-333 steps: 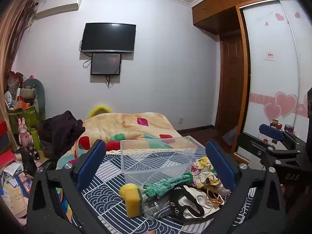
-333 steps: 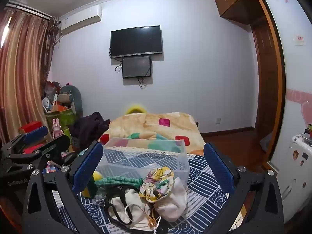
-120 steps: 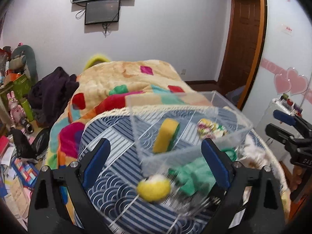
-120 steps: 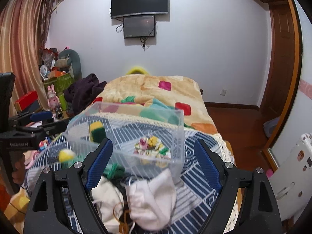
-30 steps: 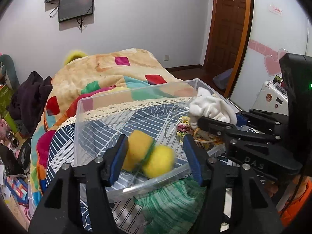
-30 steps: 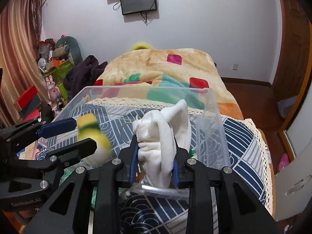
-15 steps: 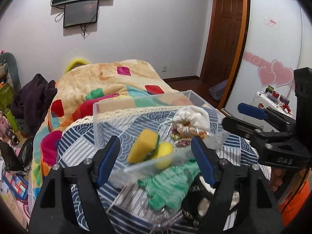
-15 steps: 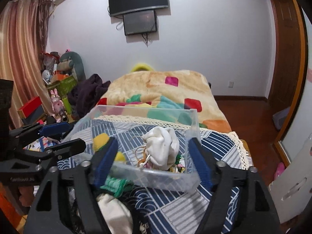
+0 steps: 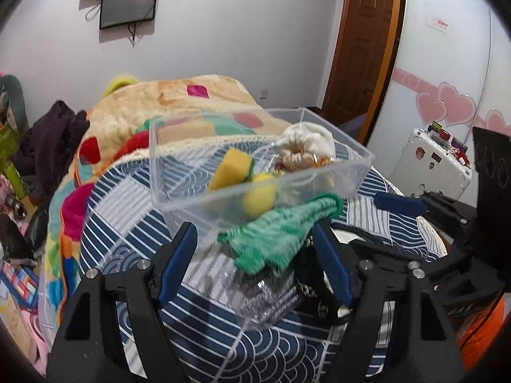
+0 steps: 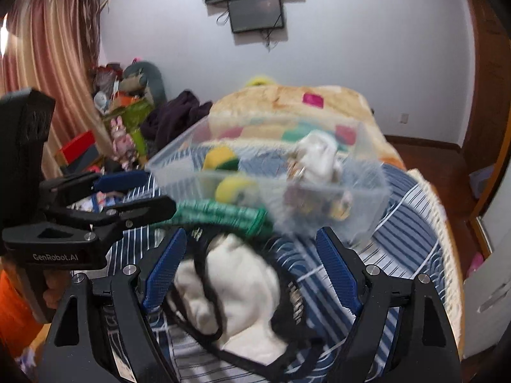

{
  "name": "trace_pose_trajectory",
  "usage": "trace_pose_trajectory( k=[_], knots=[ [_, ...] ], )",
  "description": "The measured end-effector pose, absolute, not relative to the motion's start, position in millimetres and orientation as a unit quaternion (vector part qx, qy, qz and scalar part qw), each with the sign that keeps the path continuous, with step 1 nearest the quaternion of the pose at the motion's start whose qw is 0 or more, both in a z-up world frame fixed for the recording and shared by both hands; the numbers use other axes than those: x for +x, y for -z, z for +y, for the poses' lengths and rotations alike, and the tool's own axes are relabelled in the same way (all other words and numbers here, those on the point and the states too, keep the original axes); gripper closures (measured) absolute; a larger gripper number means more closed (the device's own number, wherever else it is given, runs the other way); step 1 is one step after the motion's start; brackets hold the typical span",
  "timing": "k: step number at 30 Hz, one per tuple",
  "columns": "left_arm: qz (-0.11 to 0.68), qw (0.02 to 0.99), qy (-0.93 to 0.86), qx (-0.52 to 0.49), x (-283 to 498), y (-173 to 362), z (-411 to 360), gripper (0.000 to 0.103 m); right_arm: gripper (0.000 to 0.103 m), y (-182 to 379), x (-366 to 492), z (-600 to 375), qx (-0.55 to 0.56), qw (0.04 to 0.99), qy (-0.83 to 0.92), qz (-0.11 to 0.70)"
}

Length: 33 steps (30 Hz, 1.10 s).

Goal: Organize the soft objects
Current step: 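Grasp the green knit glove with the left tool while the right tool grasps the black strapped bag, then lower the glove into the box with the left tool while the right tool drops the black bag in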

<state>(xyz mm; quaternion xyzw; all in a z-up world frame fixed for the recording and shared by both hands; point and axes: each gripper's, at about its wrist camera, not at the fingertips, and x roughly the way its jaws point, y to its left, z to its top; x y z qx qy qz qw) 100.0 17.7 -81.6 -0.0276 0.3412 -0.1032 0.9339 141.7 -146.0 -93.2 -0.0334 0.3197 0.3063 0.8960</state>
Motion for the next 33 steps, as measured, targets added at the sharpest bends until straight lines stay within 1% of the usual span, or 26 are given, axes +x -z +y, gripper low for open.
trace_pose_trajectory(
  k=[3,7,8,9,10,11,12,13,14,15,16,19,21,22,28,33],
  knots=[
    [0.35,0.931,0.099,-0.03,102.3,90.9,17.3,0.03,0.022,104.6,146.1,-139.6,-0.037,0.888,-0.311,0.336],
    [0.361,0.925,0.109,-0.044,109.3,99.5,18.4,0.043,0.022,114.8,153.5,-138.3,-0.029,0.877,-0.318,0.358],
    [0.362,0.925,0.109,-0.046,110.5,100.5,17.9,0.045,0.026,116.6,154.3,-139.7,-0.026,0.874,-0.321,0.363],
    [0.362,0.924,0.111,-0.048,111.7,101.6,17.5,0.05,0.029,119.0,156.1,-140.8,-0.022,0.872,-0.323,0.367],
    [0.363,0.924,0.114,-0.051,112.4,102.2,17.1,0.056,0.036,120.5,156.1,-141.7,-0.02,0.87,-0.325,0.372],
    [0.363,0.923,0.115,-0.052,113.0,102.5,16.2,0.058,0.043,121.6,155.7,-143.8,-0.019,0.87,-0.322,0.373],
    [0.363,0.923,0.114,-0.055,113.1,102.8,16.3,0.06,0.046,121.8,154.8,-146.0,-0.017,0.871,-0.319,0.373],
    [0.361,0.924,0.113,-0.056,112.9,102.2,15.9,0.064,0.053,122.1,155.6,-148.9,-0.015,0.872,-0.317,0.373],
    [0.358,0.925,0.113,-0.055,111.7,102.2,16.1,0.066,0.055,120.7,152.1,-151.5,-0.009,0.872,-0.318,0.372],
    [0.357,0.926,0.112,-0.054,111.3,102.1,16.2,0.071,0.06,119.6,151.6,-153.9,-0.004,0.872,-0.319,0.372],
    [0.356,0.926,0.112,-0.052,109.7,102.0,16.2,0.074,0.067,119.4,151.7,-156.9,-0.001,0.873,-0.318,0.37],
    [0.351,0.929,0.106,-0.041,103.7,99.6,16.8,0.078,0.079,121.0,148.8,-162.5,0.001,0.875,-0.315,0.367],
    [0.344,0.933,0.098,-0.032,97.3,97.2,17.3,0.08,0.085,120.4,146.8,-164.4,-0.001,0.878,-0.311,0.363],
    [0.34,0.935,0.094,-0.03,94.2,95.5,18.8,0.081,0.094,120.0,145.8,-165.3,-0.004,0.88,-0.309,0.361],
    [0.319,0.943,0.081,-0.041,75.6,81.7,32.9,0.082,0.095,110.9,140.3,-179.3,-0.01,0.897,-0.276,0.346],
    [0.315,0.945,0.076,-0.05,65.6,79.5,40.3,0.082,0.093,114.7,138.6,-177.0,-0.018,0.892,-0.277,0.357]
  ],
)
